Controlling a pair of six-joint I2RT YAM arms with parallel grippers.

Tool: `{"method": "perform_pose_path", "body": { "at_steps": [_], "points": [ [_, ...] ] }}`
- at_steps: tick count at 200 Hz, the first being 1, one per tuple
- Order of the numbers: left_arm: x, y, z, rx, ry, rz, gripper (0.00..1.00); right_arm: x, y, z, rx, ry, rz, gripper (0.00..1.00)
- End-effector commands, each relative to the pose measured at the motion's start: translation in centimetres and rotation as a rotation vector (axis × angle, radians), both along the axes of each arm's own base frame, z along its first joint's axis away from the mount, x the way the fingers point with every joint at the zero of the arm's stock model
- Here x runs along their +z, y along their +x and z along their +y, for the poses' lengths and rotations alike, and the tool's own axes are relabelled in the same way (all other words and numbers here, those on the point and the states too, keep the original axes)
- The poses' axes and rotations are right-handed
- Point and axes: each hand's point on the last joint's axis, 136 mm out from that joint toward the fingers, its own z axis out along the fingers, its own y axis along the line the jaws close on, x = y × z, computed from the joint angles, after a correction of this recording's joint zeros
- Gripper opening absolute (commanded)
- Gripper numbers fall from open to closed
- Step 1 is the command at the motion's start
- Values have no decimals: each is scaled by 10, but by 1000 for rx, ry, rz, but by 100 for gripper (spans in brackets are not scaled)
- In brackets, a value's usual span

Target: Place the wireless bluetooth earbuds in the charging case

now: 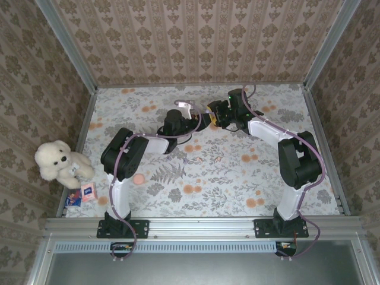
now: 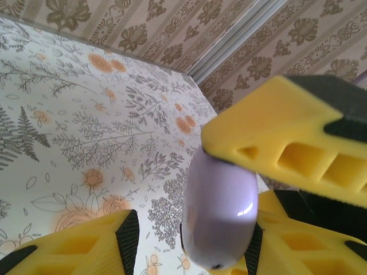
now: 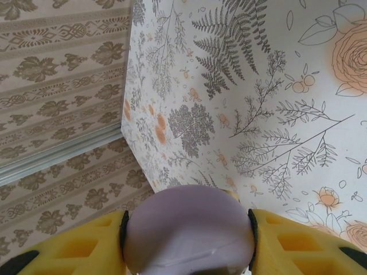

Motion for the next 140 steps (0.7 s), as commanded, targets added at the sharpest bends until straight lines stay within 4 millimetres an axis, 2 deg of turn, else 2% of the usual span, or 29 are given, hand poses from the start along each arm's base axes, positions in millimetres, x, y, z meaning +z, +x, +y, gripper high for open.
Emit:
{"method": "perform_pose_path", "body": {
  "at_steps": [1,49,120,140],
  "points": [
    [9,6,-6,4,-8,-36,53,7,-1,6,18,29,-17,44],
    [6,7,-8,3,-7,-30,44,7,-1,7,21,32,-15,44],
    [2,7,-10,-4,-11,-24,22,7,0,7,18,37,-18,44],
    [4,6,-10,-6,-12,-26,16,9,2,4,9,42,-21,47]
  ]
}}
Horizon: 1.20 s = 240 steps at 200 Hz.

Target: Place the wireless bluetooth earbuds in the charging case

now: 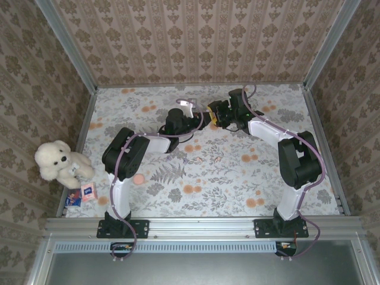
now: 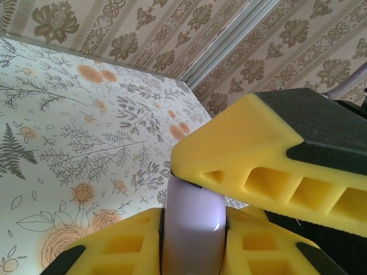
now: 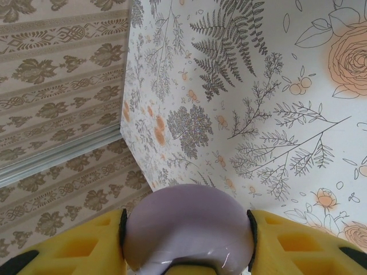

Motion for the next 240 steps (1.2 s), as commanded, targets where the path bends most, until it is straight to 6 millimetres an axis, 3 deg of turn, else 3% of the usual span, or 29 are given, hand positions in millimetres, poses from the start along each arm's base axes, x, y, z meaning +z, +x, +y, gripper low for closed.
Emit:
{"method": "perform_pose_path", "body": {
  "at_steps": [1,49,83,101,105,151,177,240],
  "points": [
    [-3,4,-2,2,-9,11,16,10,2,5,11,42,-23,47],
    [7,4,13,-15,-46,44,7,29,8,-31,-31,9,-77,65],
    [36,1,31,-151,-114,72,5,38,-5,-66,26,-170,-169,71],
    [49,-9,35,-252,-126,81,4,49,-12,-73,107,-278,-283,72],
    [52,-2,46,-242,-128,78,4,53,-14,-73,125,-297,-315,72],
    [78,-18,66,-379,-120,57,3,97,-36,-45,346,-326,-667,71],
    [88,-27,64,-436,-110,47,3,103,-45,-26,450,-307,-729,70],
    [97,-37,51,-488,-80,31,3,93,-44,11,540,-292,-725,67]
  ]
}}
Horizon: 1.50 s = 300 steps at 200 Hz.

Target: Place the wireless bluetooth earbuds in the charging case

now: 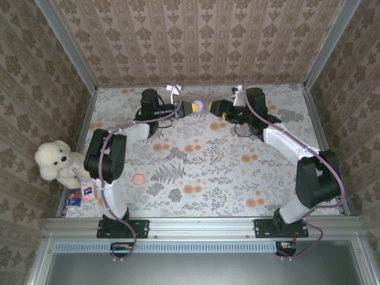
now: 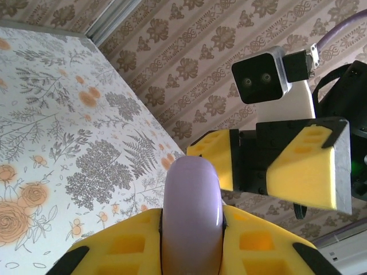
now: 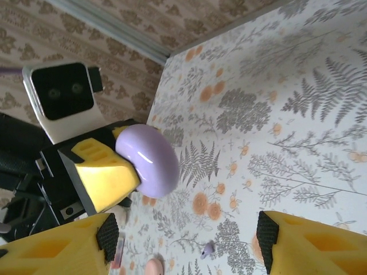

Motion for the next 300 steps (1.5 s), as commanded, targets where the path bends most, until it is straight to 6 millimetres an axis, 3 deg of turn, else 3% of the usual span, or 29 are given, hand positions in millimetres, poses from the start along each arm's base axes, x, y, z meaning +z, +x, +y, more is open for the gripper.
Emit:
{"method": "perform_pose_path", "body": {
  "at_steps": [1,67,121,152,185,258,300],
  "points": [
    [22,-12,-7,-65,-4,-69,3,13,3,15,62,5,-62,67],
    [26,-18,-15,-91,0,-85,3,-2,11,21,56,-21,-26,62],
    [44,-28,-13,-117,-20,-118,2,-31,23,-12,-52,-21,38,57],
    [50,-35,-15,-136,-27,-131,2,-37,24,-16,-63,-7,60,55],
    [48,-36,-15,-136,-24,-127,2,-28,19,-15,-51,8,49,55],
    [38,-34,-15,-130,-5,-116,1,16,4,-10,-15,100,-19,56],
    [37,-36,-18,-137,4,-117,0,37,-3,4,33,125,-59,56]
  ]
}}
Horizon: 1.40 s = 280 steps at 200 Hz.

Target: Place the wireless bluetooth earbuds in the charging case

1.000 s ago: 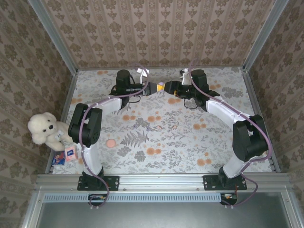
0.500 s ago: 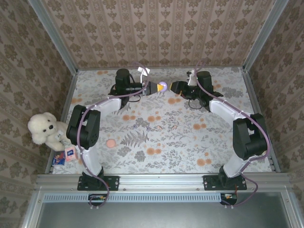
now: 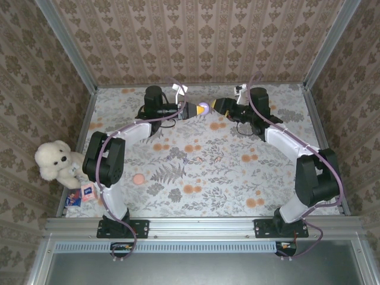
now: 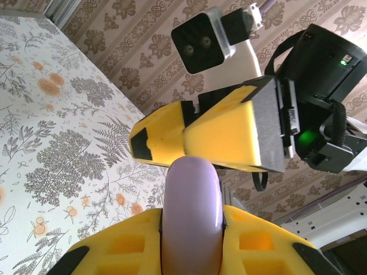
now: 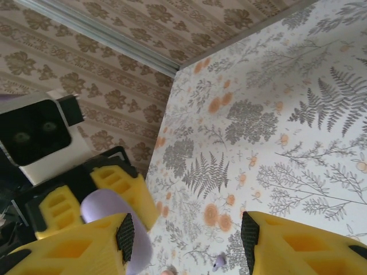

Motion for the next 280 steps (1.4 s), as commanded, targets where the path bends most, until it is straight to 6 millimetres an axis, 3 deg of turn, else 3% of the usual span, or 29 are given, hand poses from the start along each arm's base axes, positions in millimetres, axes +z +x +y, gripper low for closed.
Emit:
{"method": "perform_pose_path", "body": {
  "at_steps": [1,44,144,204,258,280],
  "points": [
    [18,-6,-2,-26,-14,-69,0,30,-11,14,59,42,-63,56],
    [20,-7,-4,-26,-11,-76,0,26,-16,28,95,12,-59,55],
    [49,-22,-1,-46,-35,-134,0,-32,6,8,5,-28,54,50],
    [50,-22,-1,-46,-33,-139,0,-32,8,9,4,-24,61,49],
    [48,-23,0,-47,-21,-139,0,-40,10,-8,-40,-38,89,49],
    [45,-23,0,-48,-12,-137,0,-33,7,-12,-47,-26,84,50]
  ]
}}
